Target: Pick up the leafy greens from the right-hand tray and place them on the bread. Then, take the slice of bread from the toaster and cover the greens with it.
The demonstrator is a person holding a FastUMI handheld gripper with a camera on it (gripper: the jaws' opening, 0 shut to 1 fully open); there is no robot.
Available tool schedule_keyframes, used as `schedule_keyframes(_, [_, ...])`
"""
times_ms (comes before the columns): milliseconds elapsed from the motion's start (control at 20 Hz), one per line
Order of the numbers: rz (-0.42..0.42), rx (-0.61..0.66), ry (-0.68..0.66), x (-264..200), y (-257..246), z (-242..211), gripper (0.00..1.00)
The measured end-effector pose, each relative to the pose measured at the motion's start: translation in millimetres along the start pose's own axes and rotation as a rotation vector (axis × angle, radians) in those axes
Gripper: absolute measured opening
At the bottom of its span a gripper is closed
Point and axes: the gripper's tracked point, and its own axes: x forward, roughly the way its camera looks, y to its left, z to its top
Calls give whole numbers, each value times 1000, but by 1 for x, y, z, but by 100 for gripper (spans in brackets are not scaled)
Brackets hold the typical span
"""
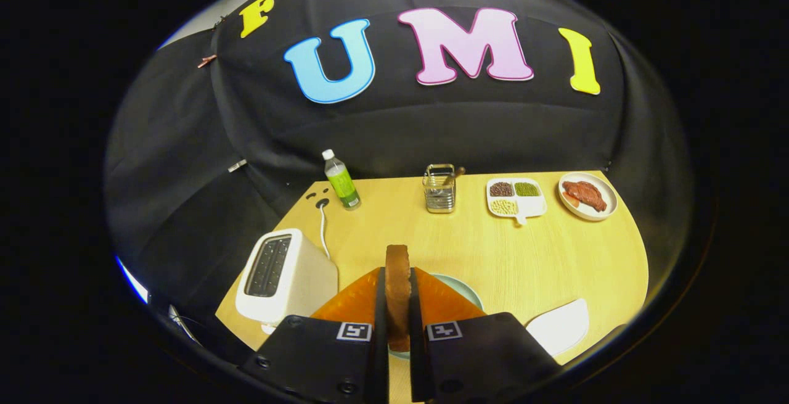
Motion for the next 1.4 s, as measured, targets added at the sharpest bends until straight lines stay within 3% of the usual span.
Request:
schedule_keyframes(250, [31, 74, 31, 29, 5, -37, 18])
schedule_keyframes(600, [86, 290, 5, 76, 6, -54, 18])
schedule_keyframes(800, [-16, 357, 58, 94, -45, -93, 18])
schedule_keyframes(1050, [-86, 269, 106, 96, -81, -121, 18])
schedule_keyframes(1100, [-93, 243, 107, 96, -83, -123, 28])
schedule_keyframes(1400, [-191, 113, 122, 93, -102, -133, 59])
